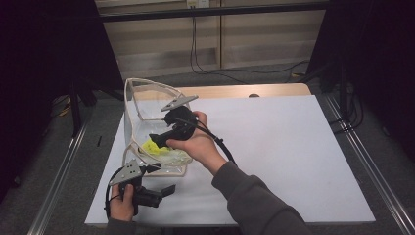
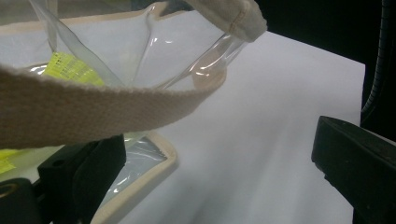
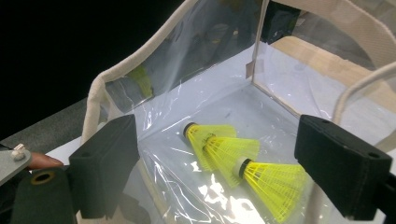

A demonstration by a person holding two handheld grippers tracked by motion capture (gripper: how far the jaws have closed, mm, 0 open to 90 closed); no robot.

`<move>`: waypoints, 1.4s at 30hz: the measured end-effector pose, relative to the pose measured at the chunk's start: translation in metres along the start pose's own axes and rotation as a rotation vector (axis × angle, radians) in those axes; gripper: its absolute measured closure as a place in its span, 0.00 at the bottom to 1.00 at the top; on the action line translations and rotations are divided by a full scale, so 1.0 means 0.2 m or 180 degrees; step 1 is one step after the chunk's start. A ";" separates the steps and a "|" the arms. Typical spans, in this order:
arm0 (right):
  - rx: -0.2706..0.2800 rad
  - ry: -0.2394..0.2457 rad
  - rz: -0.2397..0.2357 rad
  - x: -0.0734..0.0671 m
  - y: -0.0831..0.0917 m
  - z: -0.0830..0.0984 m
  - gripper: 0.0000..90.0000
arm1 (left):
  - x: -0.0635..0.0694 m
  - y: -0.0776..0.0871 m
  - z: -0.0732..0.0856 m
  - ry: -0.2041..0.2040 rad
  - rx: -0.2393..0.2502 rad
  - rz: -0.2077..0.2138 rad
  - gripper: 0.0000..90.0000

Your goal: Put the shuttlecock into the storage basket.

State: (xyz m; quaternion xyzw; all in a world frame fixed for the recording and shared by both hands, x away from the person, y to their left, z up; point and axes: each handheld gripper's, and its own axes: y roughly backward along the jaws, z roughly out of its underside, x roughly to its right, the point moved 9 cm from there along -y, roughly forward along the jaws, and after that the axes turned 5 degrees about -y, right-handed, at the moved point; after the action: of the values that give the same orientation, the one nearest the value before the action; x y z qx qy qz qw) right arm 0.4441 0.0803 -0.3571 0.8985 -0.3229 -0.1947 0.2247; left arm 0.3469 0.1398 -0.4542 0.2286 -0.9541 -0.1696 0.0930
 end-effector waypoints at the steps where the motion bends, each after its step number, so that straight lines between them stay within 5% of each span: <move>1: 0.0007 0.0009 0.0009 0.00 0.01 0.00 0.15 | 0.00 0.00 0.00 -0.0001 -0.0001 0.0001 0.03; 42: 0.0227 -0.0038 -0.0159 0.16 0.32 0.13 0.09 | 0.00 0.00 0.00 -0.0017 -0.0020 -0.0059 0.03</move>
State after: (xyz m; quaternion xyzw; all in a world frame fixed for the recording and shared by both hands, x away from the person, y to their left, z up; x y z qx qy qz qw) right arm 0.4234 0.0079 -0.3506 0.9126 -0.3085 -0.1939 0.1857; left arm 0.3464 0.1406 -0.4542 0.2367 -0.9517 -0.1741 0.0896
